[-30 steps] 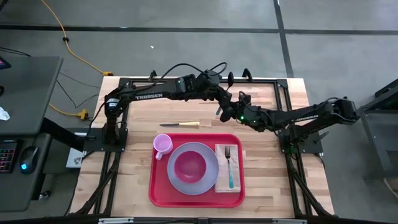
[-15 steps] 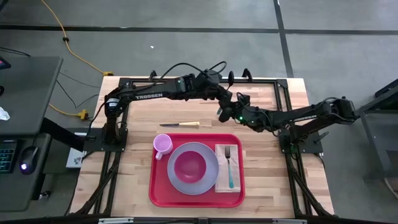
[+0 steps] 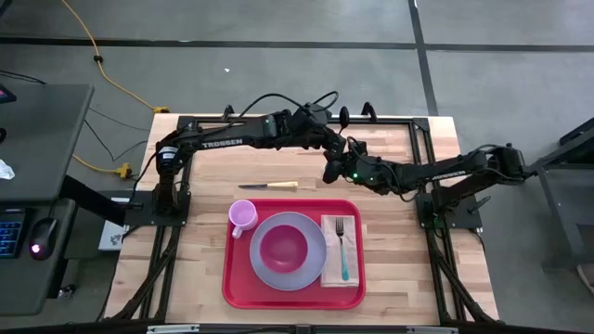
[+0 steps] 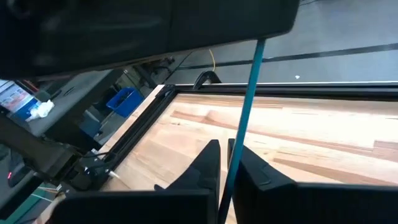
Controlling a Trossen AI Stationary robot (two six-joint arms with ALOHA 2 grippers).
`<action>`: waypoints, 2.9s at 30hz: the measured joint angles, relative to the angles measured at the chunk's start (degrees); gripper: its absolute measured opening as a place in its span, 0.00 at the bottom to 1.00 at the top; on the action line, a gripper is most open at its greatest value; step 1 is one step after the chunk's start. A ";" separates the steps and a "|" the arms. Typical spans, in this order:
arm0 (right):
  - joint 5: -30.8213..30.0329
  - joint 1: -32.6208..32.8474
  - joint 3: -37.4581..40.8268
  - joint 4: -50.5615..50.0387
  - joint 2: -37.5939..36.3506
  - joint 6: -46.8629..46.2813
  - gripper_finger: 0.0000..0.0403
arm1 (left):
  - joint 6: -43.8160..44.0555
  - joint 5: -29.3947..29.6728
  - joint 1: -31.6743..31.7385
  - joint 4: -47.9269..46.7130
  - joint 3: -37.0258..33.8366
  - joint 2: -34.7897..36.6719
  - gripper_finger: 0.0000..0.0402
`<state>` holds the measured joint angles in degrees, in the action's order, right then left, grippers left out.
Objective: Set up tray
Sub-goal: Put the blue spoon on the brown napkin to the left of the blue fork
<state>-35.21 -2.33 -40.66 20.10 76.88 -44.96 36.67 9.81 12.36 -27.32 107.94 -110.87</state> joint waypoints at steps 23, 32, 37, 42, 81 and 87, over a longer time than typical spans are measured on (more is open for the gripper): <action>-1.10 0.09 -0.02 -11.56 -5.62 -3.15 0.00 | -4.76 -0.42 0.00 0.68 0.03 0.00 0.18; -0.21 0.11 -0.02 -13.43 -5.90 -5.74 0.00 | -3.87 -0.42 -0.02 0.23 0.00 0.00 0.18; 0.38 0.11 -0.02 -13.79 -5.90 -6.24 0.00 | -3.59 -1.09 -0.01 0.20 0.03 0.00 0.18; 1.13 0.11 -0.02 -14.50 -5.90 -7.62 0.00 | -3.69 -2.30 -0.02 0.18 0.03 0.00 0.18; -11.51 12.68 -0.02 -33.71 -18.53 -24.97 0.00 | -9.40 15.07 9.27 -46.82 0.05 5.95 0.18; -16.49 19.27 -0.02 -34.83 -20.04 -27.90 0.00 | -9.37 18.36 9.27 -50.12 0.04 5.95 0.18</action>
<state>-51.70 16.94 -40.69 -14.73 56.84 -72.86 27.29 28.17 21.63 -77.44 107.98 -104.92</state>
